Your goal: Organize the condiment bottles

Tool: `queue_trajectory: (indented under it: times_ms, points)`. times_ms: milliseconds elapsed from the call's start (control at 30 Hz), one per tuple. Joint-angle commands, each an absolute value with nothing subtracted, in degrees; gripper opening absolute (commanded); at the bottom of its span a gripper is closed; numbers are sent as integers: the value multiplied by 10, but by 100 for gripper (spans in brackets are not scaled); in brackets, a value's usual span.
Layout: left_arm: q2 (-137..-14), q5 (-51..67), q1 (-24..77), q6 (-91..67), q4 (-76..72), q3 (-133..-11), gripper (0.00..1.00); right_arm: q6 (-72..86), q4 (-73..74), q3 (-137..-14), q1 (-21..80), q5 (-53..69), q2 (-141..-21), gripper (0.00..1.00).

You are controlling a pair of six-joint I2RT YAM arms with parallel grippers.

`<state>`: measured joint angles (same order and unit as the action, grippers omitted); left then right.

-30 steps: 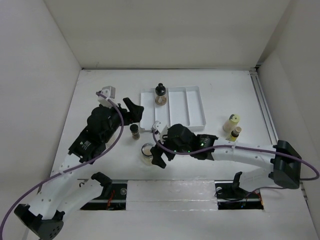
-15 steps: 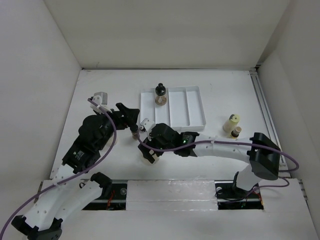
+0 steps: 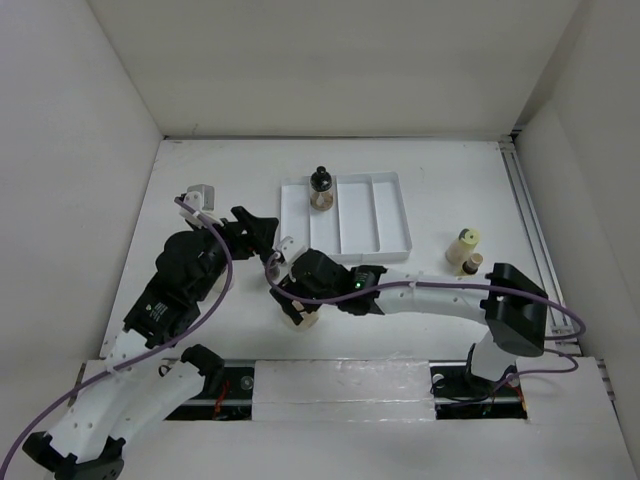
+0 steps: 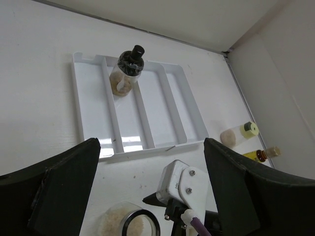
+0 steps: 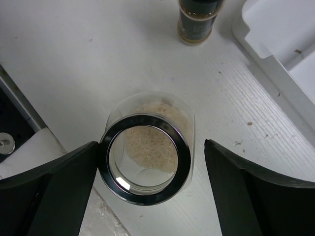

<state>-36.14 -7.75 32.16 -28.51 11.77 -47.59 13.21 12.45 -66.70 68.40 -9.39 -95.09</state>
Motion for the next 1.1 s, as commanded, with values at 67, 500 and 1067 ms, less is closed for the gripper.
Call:
queue_trajectory:
  times_ms: [67, 500, 1067]
  points:
    - [-355, -75, 323, -277, 86, -473, 82, 152, 132, -690, 702, -131, -954, 86]
    - [-350, -80, 323, -282, 81, -468, 82, 193, 133, -685, 713, -198, -849, 61]
    - [-360, -52, 323, -282, 70, -468, 81, 220, 129, -757, 420, -223, -795, 61]
